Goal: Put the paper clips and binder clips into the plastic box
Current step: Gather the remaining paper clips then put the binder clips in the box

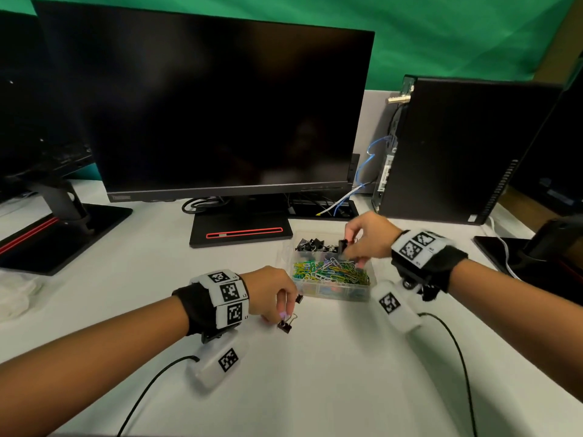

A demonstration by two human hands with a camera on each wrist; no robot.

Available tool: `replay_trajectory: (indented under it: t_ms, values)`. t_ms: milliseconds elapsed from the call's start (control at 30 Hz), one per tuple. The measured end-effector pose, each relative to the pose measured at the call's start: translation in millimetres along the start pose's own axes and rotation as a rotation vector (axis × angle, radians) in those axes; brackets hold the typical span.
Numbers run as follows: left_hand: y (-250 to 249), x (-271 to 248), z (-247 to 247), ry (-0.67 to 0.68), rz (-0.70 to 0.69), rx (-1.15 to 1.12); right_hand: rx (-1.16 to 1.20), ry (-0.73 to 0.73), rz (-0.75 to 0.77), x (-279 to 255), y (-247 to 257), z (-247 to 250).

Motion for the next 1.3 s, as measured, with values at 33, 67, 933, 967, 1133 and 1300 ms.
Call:
replay_trajectory:
  t_ms: [33,67,933,967,1133,1300]
  values:
    - [-0.3,-0.2,-2.2,0.007,0.004,0.01,0.006,-0.044,-0.017,9.8,-3.1,6.9]
    - [-1.0,-0.6,-4.2,0.01,0.006,0.017,0.009,-0.079,-0.036,19.1,-6.4,11.8]
    - [-1.6,-5.1,-17.0,-0.028,0.055,0.087,-0.478,0.357,0.274,-26.9,24.6,-75.0]
    - [1.5,-7.0,-14.5,-0.034,0.072,0.081,-0.552,0.391,0.297,-31.1,24.5,-88.1]
    - [22.5,-16.7,3.8,-0.078,0.145,0.025,-0.669,0.365,0.348,-27.7,26.0,-117.8]
    - [37.4,-21.2,25.3,-0.126,0.176,-0.017,-0.622,0.313,0.371,-26.9,25.5,-118.4]
Point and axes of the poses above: each hand's wrist, its own x-axis towards the middle knuckle, its own z-axis out of the back of the hand, y = z × x, the point moved 8 cm from there along x, towards the middle knuckle, and after that the axes turned 7 degrees about x, right-handed, at the moved point
